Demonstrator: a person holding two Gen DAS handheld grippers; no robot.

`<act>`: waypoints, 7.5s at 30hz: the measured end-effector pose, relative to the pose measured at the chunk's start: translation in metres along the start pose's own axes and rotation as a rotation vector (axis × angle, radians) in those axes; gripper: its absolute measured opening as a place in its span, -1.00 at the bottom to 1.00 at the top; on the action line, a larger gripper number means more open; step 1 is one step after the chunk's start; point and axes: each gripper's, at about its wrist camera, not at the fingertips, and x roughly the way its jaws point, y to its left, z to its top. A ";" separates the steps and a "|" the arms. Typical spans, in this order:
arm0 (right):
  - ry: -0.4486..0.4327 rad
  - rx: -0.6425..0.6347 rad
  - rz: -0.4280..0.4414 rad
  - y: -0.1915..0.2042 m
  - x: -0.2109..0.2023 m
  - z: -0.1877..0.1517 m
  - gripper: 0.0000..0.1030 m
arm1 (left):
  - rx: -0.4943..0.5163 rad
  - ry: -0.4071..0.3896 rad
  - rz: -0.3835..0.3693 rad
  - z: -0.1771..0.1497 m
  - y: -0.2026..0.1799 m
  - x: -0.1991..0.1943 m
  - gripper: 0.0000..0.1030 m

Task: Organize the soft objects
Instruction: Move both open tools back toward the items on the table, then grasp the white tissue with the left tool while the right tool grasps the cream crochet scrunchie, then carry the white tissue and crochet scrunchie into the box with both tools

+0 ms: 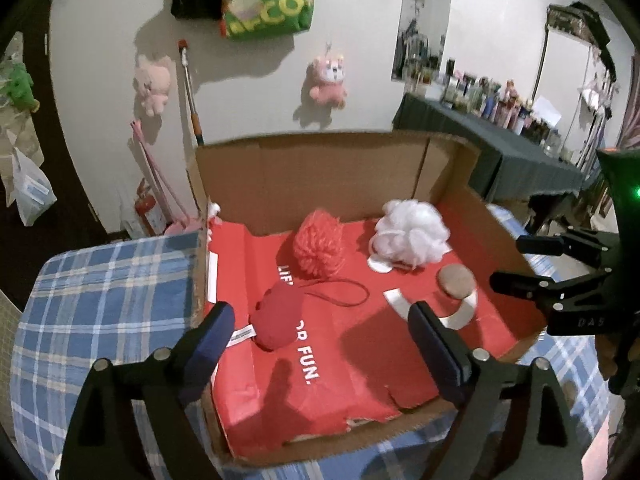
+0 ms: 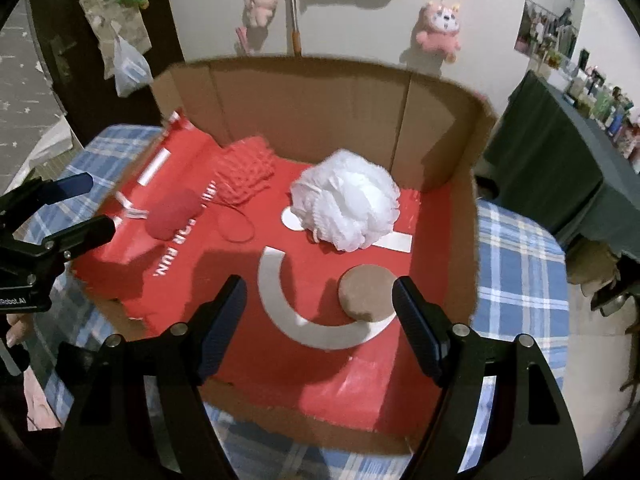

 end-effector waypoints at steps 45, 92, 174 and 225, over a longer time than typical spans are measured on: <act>-0.436 0.076 -0.099 0.072 -0.150 -0.237 0.68 | -0.024 -0.299 0.023 -0.202 -0.067 -0.136 0.88; -0.265 0.110 0.040 0.070 -0.053 -0.262 -0.41 | 0.017 -0.028 0.025 -0.247 -0.029 -0.067 -0.64; -0.244 0.135 -0.049 -0.039 -0.081 -0.231 -0.41 | 0.036 0.000 -0.056 -0.162 0.053 -0.047 -0.66; 0.101 -0.215 0.099 0.015 0.073 0.004 -0.41 | 0.172 0.335 -0.200 0.011 -0.015 0.127 -0.65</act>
